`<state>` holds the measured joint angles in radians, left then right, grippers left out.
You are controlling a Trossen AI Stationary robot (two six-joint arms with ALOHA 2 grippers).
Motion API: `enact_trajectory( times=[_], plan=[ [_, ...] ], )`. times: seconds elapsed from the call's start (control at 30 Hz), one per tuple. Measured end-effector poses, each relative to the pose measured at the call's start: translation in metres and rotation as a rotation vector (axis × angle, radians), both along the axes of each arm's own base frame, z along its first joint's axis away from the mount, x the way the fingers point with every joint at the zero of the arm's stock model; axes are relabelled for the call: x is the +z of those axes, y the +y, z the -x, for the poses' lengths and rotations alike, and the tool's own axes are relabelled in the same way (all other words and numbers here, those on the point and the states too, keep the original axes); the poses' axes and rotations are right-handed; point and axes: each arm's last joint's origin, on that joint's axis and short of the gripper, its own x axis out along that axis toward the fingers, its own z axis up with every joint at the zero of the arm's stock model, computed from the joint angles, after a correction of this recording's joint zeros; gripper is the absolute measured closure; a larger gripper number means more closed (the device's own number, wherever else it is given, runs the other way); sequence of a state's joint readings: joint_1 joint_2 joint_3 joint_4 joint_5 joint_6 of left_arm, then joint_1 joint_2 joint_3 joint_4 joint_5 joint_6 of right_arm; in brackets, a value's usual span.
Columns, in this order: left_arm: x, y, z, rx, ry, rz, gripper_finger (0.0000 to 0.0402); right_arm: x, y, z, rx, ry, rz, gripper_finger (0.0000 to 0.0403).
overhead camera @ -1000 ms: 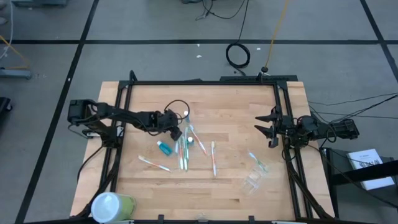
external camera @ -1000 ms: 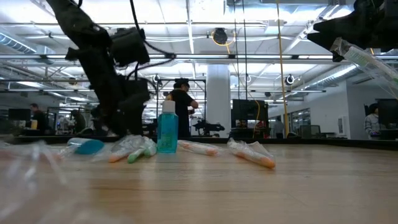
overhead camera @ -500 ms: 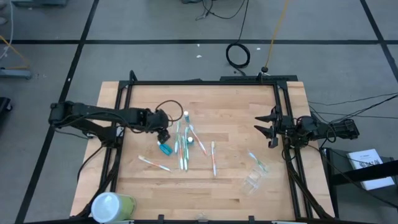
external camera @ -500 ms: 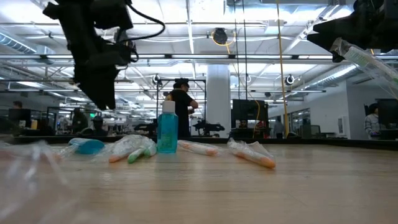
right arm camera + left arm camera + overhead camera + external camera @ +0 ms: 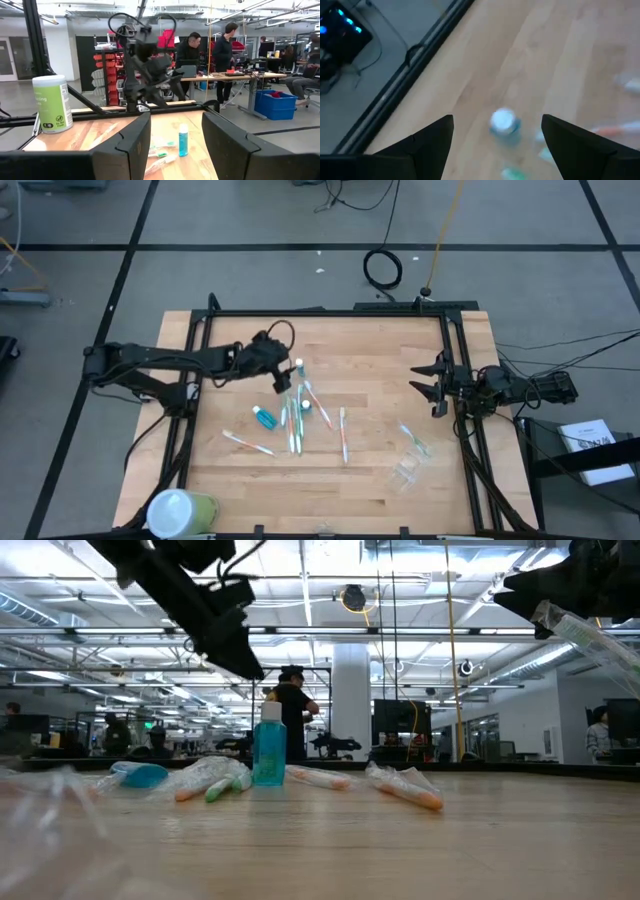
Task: Pick & Place toothbrushing station
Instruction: Put the blue mouthwash into the middle section of the transparent organizer
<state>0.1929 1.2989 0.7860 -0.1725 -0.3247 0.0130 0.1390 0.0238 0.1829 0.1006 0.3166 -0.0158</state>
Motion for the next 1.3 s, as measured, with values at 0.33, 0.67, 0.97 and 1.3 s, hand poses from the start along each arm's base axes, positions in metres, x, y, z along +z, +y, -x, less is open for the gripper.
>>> enact_trajectory(
  times=[0.33, 0.67, 0.97, 1.3],
  plan=[
    [-0.019, 0.036, -0.008, -0.17, 0.039, 0.031, 0.0092, 0.0, 0.0, 0.0, 0.003, 0.0, -0.002, 0.0234],
    [-0.049, 0.043, -0.021, -0.158, 0.073, 0.116, 0.0092, 0.0, 0.0, 0.0, 0.0, 0.001, 0.0, 0.0234],
    [-0.056, 0.041, -0.027, -0.089, 0.034, 0.205, 0.0092, -0.001, 0.0, 0.0, 0.0, 0.007, 0.0, 0.0234],
    [-0.065, 0.025, -0.036, -0.109, 0.004, 0.157, 0.0132, -0.001, 0.0, 0.0, 0.003, 0.008, 0.001, 0.0234]
  ],
)
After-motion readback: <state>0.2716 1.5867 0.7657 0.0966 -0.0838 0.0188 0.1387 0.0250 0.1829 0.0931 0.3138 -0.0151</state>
